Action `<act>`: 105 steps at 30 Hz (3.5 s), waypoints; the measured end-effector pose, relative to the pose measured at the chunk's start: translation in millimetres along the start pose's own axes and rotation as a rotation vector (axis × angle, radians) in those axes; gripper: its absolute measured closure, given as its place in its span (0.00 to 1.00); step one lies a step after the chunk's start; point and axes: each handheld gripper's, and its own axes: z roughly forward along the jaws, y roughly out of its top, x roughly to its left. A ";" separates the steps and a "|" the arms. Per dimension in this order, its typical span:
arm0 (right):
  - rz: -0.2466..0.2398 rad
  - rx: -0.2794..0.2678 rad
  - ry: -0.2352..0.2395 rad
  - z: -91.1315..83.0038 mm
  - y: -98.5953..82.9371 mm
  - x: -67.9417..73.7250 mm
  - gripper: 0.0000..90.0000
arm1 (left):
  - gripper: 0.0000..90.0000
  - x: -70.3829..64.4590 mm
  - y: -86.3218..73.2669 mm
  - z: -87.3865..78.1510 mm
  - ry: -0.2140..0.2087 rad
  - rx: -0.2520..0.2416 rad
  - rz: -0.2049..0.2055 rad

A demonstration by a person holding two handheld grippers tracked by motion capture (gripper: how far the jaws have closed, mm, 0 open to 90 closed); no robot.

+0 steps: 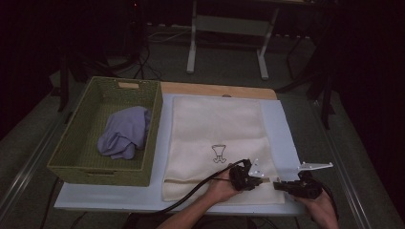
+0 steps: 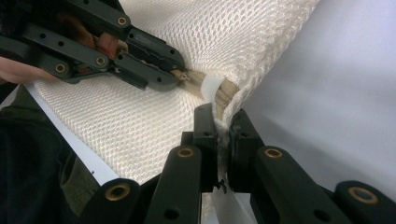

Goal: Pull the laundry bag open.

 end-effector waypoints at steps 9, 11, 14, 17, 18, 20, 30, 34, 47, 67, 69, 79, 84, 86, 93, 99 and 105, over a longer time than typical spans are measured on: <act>0.002 -0.006 0.001 -1.1 -0.3 -0.5 0.94 | 0.92 2.4 -5.6 -6.9 -0.003 -0.001 -0.007; 0.003 -0.005 0.000 -1.2 -0.4 -0.4 0.94 | 0.92 2.1 -5.8 -7.3 -0.003 -0.001 -0.009; 0.006 -0.007 0.002 -1.3 -0.8 -0.7 0.94 | 0.92 1.7 -6.6 -8.4 -0.003 0.002 -0.008; 0.007 -0.007 0.000 -1.6 -1.0 -1.3 0.94 | 0.92 2.5 -8.3 -10.7 -0.004 0.007 -0.006; 0.007 -0.008 0.002 -1.5 -1.2 -1.6 0.94 | 0.92 3.1 -9.1 -12.0 -0.005 0.006 -0.005; 0.007 -0.010 0.003 -1.7 -1.0 -1.6 0.94 | 0.92 4.0 -11.4 -14.5 -0.002 0.006 -0.009; 0.014 -0.010 0.001 -2.4 -1.9 -2.8 0.94 | 0.92 5.3 -16.2 -19.9 0.005 0.016 -0.011; 0.013 -0.013 -0.003 -3.1 -1.8 -2.9 0.94 | 0.92 7.5 -21.2 -25.8 0.006 0.019 -0.014; 0.014 -0.017 -0.002 -4.1 -2.4 -2.9 0.94 | 0.92 8.9 -29.9 -36.3 0.012 0.025 -0.023; 0.019 -0.020 0.003 -4.4 -3.9 -3.2 0.94 | 0.92 11.6 -40.8 -48.3 0.022 0.031 -0.032; 0.019 -0.019 0.003 -4.4 -4.0 -3.2 0.94 | 0.91 11.4 -41.9 -49.0 0.021 0.025 -0.040; 0.020 -0.018 0.005 -4.5 -4.7 -3.8 0.94 | 0.91 12.9 -47.3 -55.3 0.029 0.030 -0.040; 0.021 -0.018 0.006 -4.6 -4.9 -3.8 0.94 | 0.91 13.9 -49.6 -57.9 0.029 0.031 -0.042; 0.022 -0.019 0.008 -4.6 -5.1 -3.8 0.94 | 0.91 13.6 -50.3 -58.2 0.030 0.028 -0.047; 0.022 -0.018 0.007 -4.7 -5.4 -4.1 0.94 | 0.91 14.9 -53.9 -62.2 0.030 0.027 -0.055; 0.022 -0.018 0.008 -4.5 -5.6 -4.1 0.94 | 0.91 15.5 -56.9 -65.6 0.032 0.028 -0.055; 0.024 -0.017 0.009 -4.2 -6.0 -4.3 0.94 | 0.91 16.3 -60.4 -69.2 0.033 0.027 -0.062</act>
